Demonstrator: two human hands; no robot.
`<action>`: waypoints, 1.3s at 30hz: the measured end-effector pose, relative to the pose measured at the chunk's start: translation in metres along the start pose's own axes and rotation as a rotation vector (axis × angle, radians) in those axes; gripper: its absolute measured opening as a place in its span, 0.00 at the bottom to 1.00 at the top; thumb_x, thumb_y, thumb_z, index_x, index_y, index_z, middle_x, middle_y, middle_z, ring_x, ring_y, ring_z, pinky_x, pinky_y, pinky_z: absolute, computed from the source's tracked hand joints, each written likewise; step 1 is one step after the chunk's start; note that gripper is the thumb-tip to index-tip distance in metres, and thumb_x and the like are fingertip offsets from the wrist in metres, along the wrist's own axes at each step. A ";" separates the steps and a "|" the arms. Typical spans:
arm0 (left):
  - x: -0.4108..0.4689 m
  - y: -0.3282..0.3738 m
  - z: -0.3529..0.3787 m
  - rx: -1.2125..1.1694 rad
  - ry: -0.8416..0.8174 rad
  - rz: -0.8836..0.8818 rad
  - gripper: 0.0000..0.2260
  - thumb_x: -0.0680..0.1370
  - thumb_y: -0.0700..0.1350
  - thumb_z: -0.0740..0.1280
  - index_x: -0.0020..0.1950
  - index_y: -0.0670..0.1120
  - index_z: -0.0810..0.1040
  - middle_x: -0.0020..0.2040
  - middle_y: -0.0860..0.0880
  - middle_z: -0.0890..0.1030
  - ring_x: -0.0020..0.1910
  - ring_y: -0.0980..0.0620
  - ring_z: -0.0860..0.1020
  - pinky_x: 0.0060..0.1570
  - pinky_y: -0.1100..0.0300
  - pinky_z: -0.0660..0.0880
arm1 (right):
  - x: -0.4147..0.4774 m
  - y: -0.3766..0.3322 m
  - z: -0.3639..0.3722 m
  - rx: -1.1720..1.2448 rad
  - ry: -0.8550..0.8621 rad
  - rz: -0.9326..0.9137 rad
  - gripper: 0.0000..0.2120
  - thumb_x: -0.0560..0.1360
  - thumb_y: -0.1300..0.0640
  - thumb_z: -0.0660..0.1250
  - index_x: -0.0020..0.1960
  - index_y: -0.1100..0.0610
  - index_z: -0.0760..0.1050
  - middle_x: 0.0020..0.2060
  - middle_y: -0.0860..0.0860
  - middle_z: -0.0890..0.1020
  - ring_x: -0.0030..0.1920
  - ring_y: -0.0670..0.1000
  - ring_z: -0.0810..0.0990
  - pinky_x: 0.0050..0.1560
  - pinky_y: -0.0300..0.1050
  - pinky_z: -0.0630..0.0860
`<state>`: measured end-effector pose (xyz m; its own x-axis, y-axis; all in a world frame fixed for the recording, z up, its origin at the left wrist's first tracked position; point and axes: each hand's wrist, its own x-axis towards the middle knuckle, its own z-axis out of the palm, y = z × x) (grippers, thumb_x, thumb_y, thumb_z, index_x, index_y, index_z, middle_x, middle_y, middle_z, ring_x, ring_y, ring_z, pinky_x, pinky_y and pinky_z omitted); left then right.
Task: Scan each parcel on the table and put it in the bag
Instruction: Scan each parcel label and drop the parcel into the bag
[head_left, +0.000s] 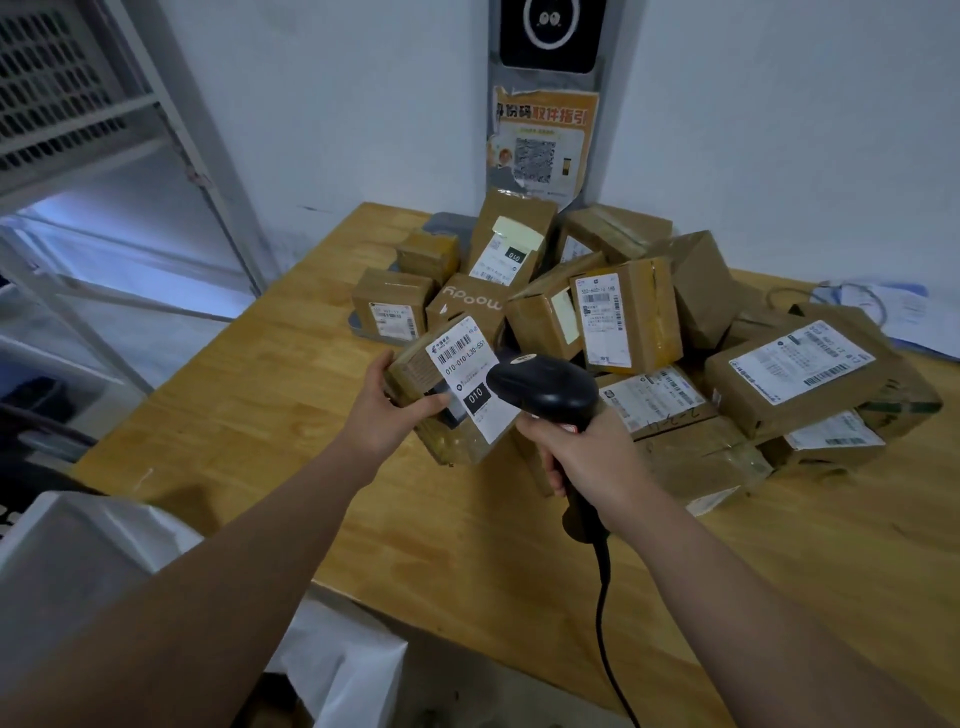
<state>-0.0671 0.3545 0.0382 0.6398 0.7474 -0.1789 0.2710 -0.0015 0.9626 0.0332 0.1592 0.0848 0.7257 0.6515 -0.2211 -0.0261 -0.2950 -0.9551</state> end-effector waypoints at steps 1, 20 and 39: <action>-0.008 -0.002 -0.004 -0.010 0.014 -0.002 0.41 0.72 0.44 0.75 0.78 0.51 0.54 0.60 0.54 0.70 0.56 0.57 0.72 0.42 0.70 0.70 | 0.000 0.002 0.004 0.022 -0.021 0.007 0.17 0.74 0.55 0.71 0.29 0.60 0.72 0.22 0.52 0.72 0.23 0.49 0.71 0.27 0.41 0.71; -0.212 -0.149 -0.247 0.534 0.188 -0.043 0.42 0.65 0.52 0.79 0.72 0.63 0.58 0.64 0.52 0.62 0.63 0.57 0.66 0.62 0.62 0.70 | -0.094 0.109 0.223 0.047 -0.334 0.130 0.07 0.72 0.64 0.73 0.48 0.59 0.77 0.33 0.48 0.77 0.34 0.45 0.77 0.34 0.35 0.72; -0.139 -0.320 -0.272 1.169 -0.171 -0.334 0.43 0.71 0.61 0.71 0.78 0.57 0.49 0.74 0.40 0.48 0.72 0.36 0.53 0.69 0.45 0.61 | -0.052 0.180 0.328 -0.818 -0.335 -0.073 0.17 0.72 0.56 0.70 0.58 0.60 0.74 0.57 0.56 0.73 0.51 0.57 0.78 0.47 0.46 0.74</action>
<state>-0.4389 0.4316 -0.1898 0.4776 0.7289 -0.4906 0.8652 -0.4873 0.1183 -0.2348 0.3014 -0.1404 0.4638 0.8206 -0.3339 0.6053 -0.5687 -0.5570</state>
